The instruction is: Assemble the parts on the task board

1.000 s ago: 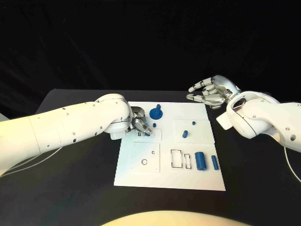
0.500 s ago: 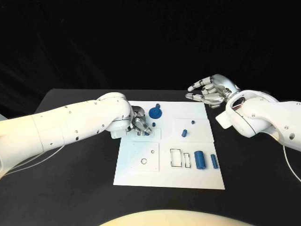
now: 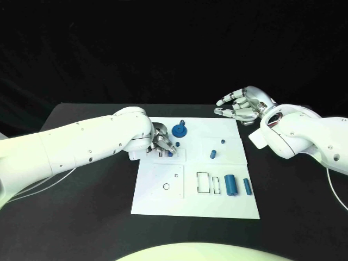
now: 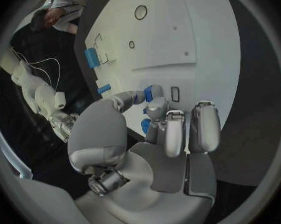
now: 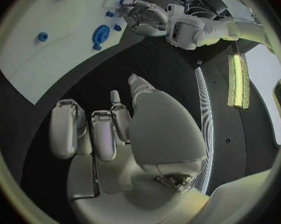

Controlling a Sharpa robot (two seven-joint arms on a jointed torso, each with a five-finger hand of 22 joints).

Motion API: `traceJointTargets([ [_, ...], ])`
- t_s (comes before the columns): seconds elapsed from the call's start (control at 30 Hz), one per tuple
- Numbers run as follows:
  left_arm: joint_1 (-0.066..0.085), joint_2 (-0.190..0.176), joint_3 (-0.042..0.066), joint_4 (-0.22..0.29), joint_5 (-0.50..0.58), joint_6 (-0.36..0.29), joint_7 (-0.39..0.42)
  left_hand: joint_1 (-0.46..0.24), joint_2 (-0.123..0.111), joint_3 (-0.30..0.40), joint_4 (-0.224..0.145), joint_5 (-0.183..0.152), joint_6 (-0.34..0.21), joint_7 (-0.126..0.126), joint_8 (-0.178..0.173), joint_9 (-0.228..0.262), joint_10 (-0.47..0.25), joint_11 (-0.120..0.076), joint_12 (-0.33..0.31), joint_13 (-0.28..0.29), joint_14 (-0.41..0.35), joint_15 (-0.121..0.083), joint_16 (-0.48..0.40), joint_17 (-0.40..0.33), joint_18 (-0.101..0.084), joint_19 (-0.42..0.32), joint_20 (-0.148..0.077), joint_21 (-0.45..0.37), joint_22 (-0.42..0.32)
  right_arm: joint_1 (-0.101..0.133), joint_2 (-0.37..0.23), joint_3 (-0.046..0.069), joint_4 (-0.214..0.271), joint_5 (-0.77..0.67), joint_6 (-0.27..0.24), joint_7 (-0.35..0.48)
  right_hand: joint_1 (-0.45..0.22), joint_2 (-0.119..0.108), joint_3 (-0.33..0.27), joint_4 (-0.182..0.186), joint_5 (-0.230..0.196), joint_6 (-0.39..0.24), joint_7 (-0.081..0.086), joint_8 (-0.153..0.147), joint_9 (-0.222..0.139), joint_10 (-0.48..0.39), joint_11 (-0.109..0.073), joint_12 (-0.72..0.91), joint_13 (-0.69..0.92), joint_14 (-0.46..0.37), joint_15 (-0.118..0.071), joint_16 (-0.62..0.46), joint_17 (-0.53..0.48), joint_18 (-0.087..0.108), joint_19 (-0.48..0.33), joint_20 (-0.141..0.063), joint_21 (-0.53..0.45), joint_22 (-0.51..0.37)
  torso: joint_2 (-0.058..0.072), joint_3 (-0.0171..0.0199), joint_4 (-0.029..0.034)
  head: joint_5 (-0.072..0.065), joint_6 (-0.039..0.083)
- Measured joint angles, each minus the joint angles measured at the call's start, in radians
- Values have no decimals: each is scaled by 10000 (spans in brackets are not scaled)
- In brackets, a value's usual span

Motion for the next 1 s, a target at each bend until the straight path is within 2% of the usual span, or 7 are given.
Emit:
traceJointTargets([
  [0.17, -1, -16, 0, 7, 20, 0, 2, -47, -157, -211, -223, 0, 26, -48, 11, -4, 0, 1, 0, 46, 0, 0, 0, 0, 2, 38, -38, -42, -6, -1, -4, -1, -2, 2, 6, 0, 0, 0, 0, 0, 0, 0, 0, 0, -1, 0, 0, 0, 0, 0, 0, 0, -1, 0, 0, 0, 0, 0, -1, -3, -1, -5, 3],
  [0.33, -5, -67, 0, 27, 22, 0, 10, -77, -187, -1019, 162, 35, 25, -226, -93, -86, 16, -19, 2, 100, -1, -1, 0, 0, 1, 38, -39, -78, -6, -5, -6, -1, -2, 2, 9, 1, 0, 0, 0, 0, 0, 0, 0, 0, -1, 0, 0, 0, -1, 0, 0, 0, -1, 0, 0, 0, 0, -1, -4, -9, 0, -10, 25],
  [0.6, -24, -169, -6, 158, 17, -34, 19, -34, -251, -1888, 761, -58, 114, -209, -168, -151, 15, -19, 79, 222, -1, -1, 0, 0, 2, 58, -58, -78, -5, -18, -14, -2, 1, 6, 23, 7, -30, 30, 0, 0, 0, 0, 0, 0, -2, 0, 0, 0, -2, 0, 0, -39, -2, 0, 0, 0, 0, -2, -7, -12, 9, -28, 74],
  [0.73, -47, -263, 20, 289, -6, -62, 19, -46, -263, -2366, 1238, -992, 135, -191, -206, -177, 14, -19, 124, 278, -1, -1, -1, 0, 2, 74, -74, -78, -4, -28, -17, -2, 4, 7, 33, 7, -54, 54, 0, 0, 0, 0, 0, 0, -2, 0, 0, 0, -2, 0, 0, -39, -2, 0, 0, 0, 0, -2, -7, -14, 9, -7, 90],
  [0.77, -50, -288, 32, 321, -13, -69, 19, -3, -305, -2527, 1400, -1328, 135, -191, -209, -190, 15, -19, 124, 299, -1, -1, 0, 0, 2, 74, -74, -78, 0, -31, -18, -2, 5, 7, 36, 7, -54, 54, 0, 0, 0, 0, 0, 0, -2, 0, 0, 0, -2, 0, 0, -39, -2, 1, 0, 0, 0, -3, -7, -14, 9, -4, 96],
  [0.8, -51, -304, 38, 339, -18, -73, 18, -5, -303, -2557, 1429, -1389, 135, -191, -209, -192, 14, -19, 124, 302, -1, -1, -1, 0, 2, 74, -74, -78, 2, -33, -19, -2, 5, 7, 37, 7, -54, 53, 0, 0, 0, 0, 0, 0, -2, 0, 0, 0, -2, 0, 0, -39, -2, 1, 0, 0, 0, -3, -7, -14, 9, -4, 99],
  [1.0, -42, -464, 172, 552, -94, -132, -8, 73, -381, -3004, 1993, -2467, 171, -154, -209, -203, 14, -18, 202, 361, -1, -1, -1, -1, 3, 111, -37, -78, 25, -48, -31, -3, 7, -2, 49, 5, -54, 53, 0, 0, 0, 0, 0, 0, -2, 0, 0, 0, -3, 0, 0, -39, -3, 1, 0, 0, -48, -3, -8, -12, 7, -16, 117],
])
